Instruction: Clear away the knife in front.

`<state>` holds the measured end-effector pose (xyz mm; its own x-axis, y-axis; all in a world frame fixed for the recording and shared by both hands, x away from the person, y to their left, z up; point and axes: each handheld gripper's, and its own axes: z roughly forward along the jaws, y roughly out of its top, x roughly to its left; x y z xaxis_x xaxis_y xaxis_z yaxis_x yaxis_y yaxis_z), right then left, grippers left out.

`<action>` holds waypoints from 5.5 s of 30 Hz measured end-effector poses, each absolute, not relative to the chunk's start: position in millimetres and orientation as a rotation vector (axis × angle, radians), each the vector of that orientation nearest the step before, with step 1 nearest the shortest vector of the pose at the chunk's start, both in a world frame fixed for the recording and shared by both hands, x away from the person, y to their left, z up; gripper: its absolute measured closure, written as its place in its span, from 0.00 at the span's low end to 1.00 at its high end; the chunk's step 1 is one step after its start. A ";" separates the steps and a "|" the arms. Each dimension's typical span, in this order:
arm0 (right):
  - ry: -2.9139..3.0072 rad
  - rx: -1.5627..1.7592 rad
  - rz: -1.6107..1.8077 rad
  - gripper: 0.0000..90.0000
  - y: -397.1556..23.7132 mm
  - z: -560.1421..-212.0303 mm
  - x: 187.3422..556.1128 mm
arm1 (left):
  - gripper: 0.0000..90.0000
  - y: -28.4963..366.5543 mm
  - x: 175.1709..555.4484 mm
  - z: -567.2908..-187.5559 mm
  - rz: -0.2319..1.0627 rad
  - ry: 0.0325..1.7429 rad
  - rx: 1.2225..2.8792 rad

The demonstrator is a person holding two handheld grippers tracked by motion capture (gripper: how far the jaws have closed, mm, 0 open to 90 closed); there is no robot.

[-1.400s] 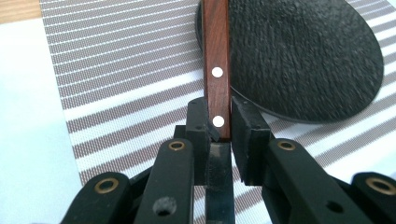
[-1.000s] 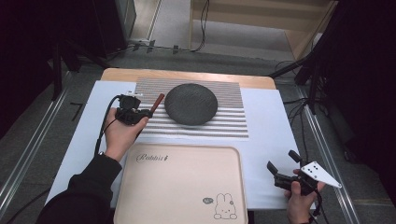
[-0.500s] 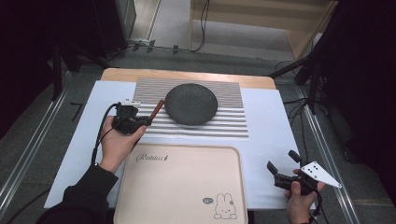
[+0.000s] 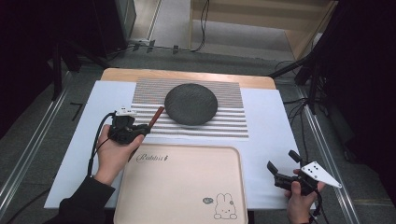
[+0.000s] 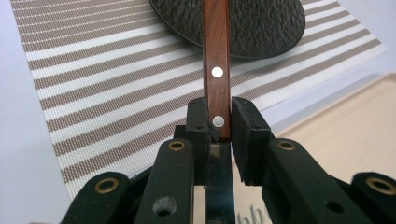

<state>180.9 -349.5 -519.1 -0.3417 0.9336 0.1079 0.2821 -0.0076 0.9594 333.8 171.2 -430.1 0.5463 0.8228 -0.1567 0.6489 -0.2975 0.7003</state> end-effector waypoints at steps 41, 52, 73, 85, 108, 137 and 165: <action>1.669 1.272 1.371 0.01 -349.0 -519.0 181.0 | 0.86 172.7 249.9 -461.1 0.224 1.161 2.029; 1.669 1.273 1.372 0.01 -349.0 -519.0 180.9 | 0.86 175.9 231.0 -471.7 0.209 1.186 2.028; 1.669 1.274 1.366 0.01 -348.7 -519.1 181.0 | 0.85 195.0 213.4 -494.5 0.235 1.323 2.014; 1.672 1.275 1.364 0.01 -348.0 -519.1 180.8 | 0.97 189.6 227.1 -473.7 0.289 1.159 2.000; 1.675 1.273 1.360 0.01 -347.6 -519.2 180.9 | 1.00 172.0 237.1 -493.5 0.298 1.101 2.178; 1.670 1.272 1.368 0.01 -348.9 -519.4 181.1 | 0.99 210.3 240.6 -494.8 0.289 1.133 2.145; 1.672 1.271 1.367 0.01 -348.8 -519.3 181.1 | 0.00 228.4 233.8 -475.0 0.391 0.937 1.915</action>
